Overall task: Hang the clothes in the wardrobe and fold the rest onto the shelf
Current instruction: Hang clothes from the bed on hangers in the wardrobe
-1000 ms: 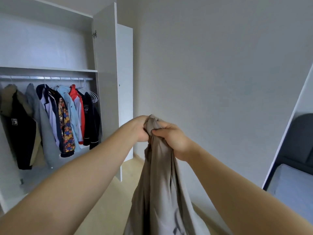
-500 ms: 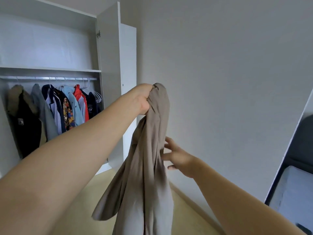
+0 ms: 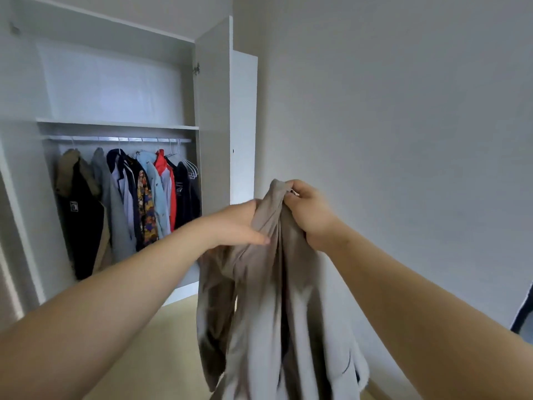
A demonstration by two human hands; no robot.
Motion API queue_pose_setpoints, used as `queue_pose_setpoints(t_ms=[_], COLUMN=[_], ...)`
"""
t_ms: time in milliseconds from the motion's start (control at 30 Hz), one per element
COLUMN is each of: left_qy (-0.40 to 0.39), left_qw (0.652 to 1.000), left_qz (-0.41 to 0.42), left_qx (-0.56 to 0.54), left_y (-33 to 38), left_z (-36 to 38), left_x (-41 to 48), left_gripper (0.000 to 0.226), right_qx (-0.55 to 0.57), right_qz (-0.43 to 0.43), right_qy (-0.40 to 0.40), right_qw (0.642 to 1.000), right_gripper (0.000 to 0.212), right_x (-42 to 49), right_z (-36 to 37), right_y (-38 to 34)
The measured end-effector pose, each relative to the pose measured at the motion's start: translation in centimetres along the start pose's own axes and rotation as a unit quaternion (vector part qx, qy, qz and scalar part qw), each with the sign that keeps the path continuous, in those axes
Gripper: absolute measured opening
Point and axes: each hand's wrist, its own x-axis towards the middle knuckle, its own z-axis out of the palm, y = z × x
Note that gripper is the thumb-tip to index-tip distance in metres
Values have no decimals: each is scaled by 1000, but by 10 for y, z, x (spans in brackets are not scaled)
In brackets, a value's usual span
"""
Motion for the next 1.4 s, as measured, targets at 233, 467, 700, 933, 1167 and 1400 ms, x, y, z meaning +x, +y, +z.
queue_pose_setpoints(t_ms=[233,467,700,933,1167,1400], left_qy=[209,163,234,274,277,310], left_qw=[852,786,804,801,748,740], left_qz=[-45,-48,-50,-71,-76,-55], left_qx=[-478,-595,-544,-527,-599,-594], left_y=[4,36,19,0,14,1], left_z=[-8,-12,-27,-46,-62,-62], left_x=[19,28,27,13,14,13], left_gripper=[34,27,32,30,25,28], right_qx=[200,-103,-94,62,-193,-303], right_qz=[108,129,96,76,145,116], right_qy=[-62,-114,-7,8,-262,-32], right_qw=[972,980,991,995,934,945], right_gripper=[11,51,21,34,16,16], right_x=[-10,-36,-26,-20,-37,-37], right_z=[-14,-29,-33,-14,-26,-43], right_y=[18,54,47,30,42,63])
